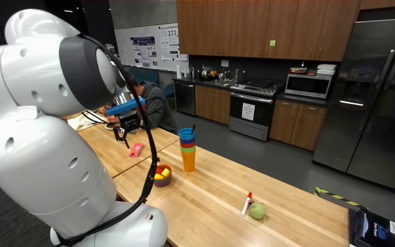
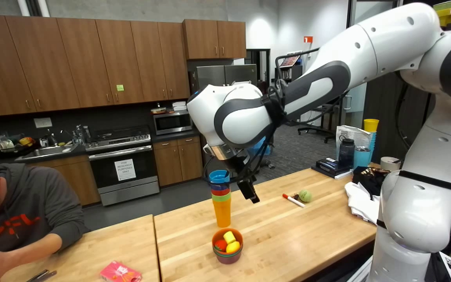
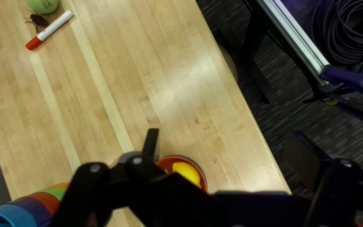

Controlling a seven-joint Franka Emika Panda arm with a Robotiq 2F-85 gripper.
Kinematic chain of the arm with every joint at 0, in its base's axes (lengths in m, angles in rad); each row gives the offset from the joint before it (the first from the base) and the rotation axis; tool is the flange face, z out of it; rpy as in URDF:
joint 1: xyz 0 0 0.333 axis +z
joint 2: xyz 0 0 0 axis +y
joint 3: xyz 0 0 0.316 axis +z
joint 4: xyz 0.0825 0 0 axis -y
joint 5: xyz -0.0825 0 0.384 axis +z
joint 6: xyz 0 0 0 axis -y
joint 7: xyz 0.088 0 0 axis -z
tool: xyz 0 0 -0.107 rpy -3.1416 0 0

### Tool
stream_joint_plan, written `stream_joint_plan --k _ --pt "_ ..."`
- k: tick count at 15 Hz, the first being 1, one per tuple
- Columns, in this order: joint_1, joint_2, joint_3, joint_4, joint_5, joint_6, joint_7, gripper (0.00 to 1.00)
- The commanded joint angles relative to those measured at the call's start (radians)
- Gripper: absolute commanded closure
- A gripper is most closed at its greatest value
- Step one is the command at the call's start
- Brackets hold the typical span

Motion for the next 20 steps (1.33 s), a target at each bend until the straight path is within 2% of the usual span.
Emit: stream_joint_plan --k 1,3,6,13,20 --pt "0.005 0.010 0.005 0.009 0.006 -0.011 0.006 0.00" --pt "0.001 0.004 0.002 0.009 0.018 -0.008 0.015 0.00" --pt "-0.020 -0.021 -0.039 0.005 0.033 -0.043 -0.029 0.00" --pt "-0.106 -0.052 -0.126 -0.002 0.013 -0.060 0.018 0.00" --pt "-0.168 -0.068 -0.162 -0.006 -0.015 -0.039 0.065 0.00"
